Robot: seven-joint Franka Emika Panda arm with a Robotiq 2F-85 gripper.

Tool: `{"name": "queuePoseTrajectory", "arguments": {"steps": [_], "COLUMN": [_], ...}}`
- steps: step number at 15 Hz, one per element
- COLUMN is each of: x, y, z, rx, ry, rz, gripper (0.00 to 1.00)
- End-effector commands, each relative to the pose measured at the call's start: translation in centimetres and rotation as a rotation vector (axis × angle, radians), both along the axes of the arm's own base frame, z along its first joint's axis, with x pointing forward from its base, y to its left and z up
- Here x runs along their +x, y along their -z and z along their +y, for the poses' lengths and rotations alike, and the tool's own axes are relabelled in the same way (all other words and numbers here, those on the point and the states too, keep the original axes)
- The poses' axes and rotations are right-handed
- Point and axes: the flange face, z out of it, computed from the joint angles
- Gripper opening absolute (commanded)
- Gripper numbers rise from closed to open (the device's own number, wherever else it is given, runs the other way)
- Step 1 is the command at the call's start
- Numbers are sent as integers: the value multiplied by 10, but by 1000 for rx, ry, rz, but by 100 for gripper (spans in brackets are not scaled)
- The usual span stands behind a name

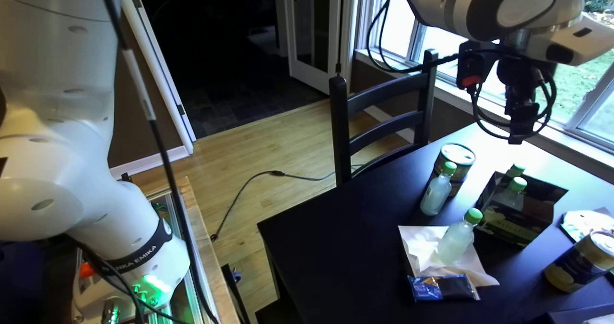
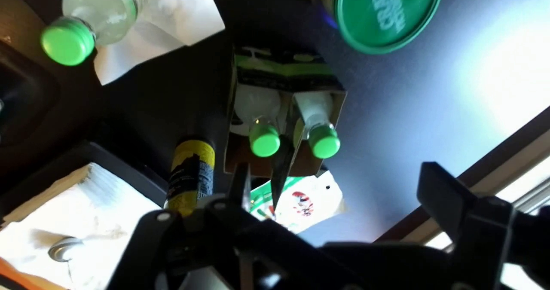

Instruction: Put the bottles inside the crate

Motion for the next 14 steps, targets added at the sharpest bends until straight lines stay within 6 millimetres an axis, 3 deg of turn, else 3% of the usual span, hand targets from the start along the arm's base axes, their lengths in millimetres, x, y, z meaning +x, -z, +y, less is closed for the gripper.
{"name": "queuePoseTrajectory", "arguments": {"steps": [1, 5, 6, 10, 14], "x": [-48, -82, -56, -74, -66], "y": [-22, -16, -20, -13, 9], "z": [44, 68, 58, 66, 48], "rx": [89, 147, 107, 124, 49], "ry": [-171, -354, -277, -335, -328], "rz": [62, 117, 111, 133, 125], "gripper": [100, 100, 100, 100, 100]}}
